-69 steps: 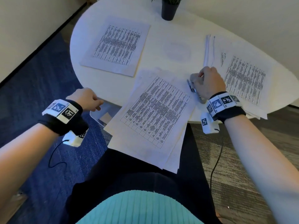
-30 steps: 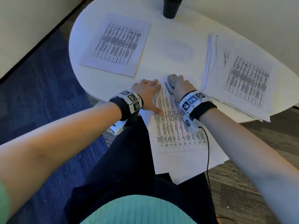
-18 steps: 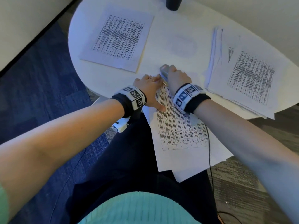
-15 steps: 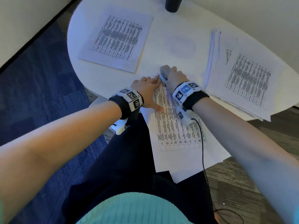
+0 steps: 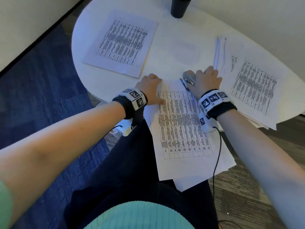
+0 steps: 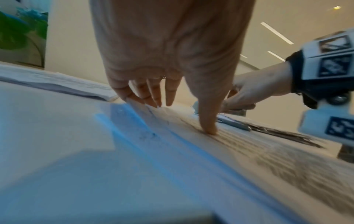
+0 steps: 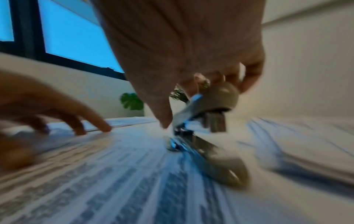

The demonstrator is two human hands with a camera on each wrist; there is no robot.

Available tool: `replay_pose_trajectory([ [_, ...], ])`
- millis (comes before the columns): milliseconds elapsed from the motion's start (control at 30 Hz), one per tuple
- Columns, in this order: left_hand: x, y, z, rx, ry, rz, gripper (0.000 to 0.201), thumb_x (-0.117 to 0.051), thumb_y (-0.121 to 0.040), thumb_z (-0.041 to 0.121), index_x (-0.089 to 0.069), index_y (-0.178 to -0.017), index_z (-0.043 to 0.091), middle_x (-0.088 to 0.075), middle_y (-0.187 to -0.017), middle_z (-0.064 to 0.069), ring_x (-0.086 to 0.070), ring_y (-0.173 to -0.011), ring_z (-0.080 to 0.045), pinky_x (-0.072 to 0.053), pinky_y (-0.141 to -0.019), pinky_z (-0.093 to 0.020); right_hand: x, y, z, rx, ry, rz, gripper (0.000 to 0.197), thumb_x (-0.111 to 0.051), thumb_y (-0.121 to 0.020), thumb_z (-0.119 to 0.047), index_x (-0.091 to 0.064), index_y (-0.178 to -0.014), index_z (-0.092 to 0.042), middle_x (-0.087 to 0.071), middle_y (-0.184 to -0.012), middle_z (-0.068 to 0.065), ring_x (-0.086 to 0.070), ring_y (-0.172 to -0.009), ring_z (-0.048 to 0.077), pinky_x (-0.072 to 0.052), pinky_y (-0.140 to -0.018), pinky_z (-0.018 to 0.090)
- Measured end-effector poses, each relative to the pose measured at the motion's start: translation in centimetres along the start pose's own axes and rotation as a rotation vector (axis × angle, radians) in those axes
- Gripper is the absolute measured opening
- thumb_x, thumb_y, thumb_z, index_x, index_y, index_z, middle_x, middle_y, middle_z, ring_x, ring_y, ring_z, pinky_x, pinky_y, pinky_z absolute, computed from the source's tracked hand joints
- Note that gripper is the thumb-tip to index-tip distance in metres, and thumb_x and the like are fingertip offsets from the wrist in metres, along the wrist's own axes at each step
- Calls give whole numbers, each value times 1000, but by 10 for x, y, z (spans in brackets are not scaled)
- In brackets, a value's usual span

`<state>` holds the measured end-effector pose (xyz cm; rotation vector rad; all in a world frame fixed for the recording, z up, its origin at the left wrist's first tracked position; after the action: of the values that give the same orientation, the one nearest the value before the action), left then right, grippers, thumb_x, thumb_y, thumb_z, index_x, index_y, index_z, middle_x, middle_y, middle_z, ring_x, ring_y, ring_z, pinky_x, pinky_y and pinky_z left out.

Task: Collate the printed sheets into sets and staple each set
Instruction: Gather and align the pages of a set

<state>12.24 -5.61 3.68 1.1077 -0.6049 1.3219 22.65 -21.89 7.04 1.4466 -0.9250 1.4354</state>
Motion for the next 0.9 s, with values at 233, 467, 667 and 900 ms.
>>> replay_pose_trajectory([
  [233,15,-28,-2,166,171,46,55,-71,-80,40,-58,-126,12,-59,-125,-7,-57,-111,-23,-46,-91,-31,-15,6,-60,136,-343,-172,30,-67,-85,-34,-69,-84,-4,-67,-80,5,-62,-72,20,-51,-65,29],
  [467,14,-36,4,185,192,-53,29,-58,-92,23,-64,-113,5,-64,-111,-11,-54,-91,-21,-44,-79,-30,-26,-5,-60,40,-373,-163,17,-58,-88,-14,-70,-90,-2,-69,-83,12,-66,-74,24,-56,-66,31],
  [667,15,-42,9,184,272,-25,19,-60,-88,30,-64,-77,15,-58,-74,-2,-52,-68,-19,-42,-61,-30,-24,1,-58,164,-450,-227,15,-54,-92,-15,-66,-98,-10,-66,-97,4,-60,-87,19,-48,-75,29],
  [900,31,-32,3,139,366,125,25,-58,-92,28,-71,-107,13,-69,-104,-2,-64,-100,-19,-49,-85,-27,-17,11,-45,144,-743,-172,9,-57,-94,-18,-62,-96,-11,-58,-79,-4,-57,-65,7,-44,-58,17],
])
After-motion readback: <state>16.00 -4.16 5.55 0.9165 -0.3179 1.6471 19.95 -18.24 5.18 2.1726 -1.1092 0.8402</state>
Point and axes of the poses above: each hand's wrist, its own y-axis away from the middle knuckle, its own x-axis out of the back of the hand, z = x × y, the point moved 5 cm from there along -y, towards the middle knuckle
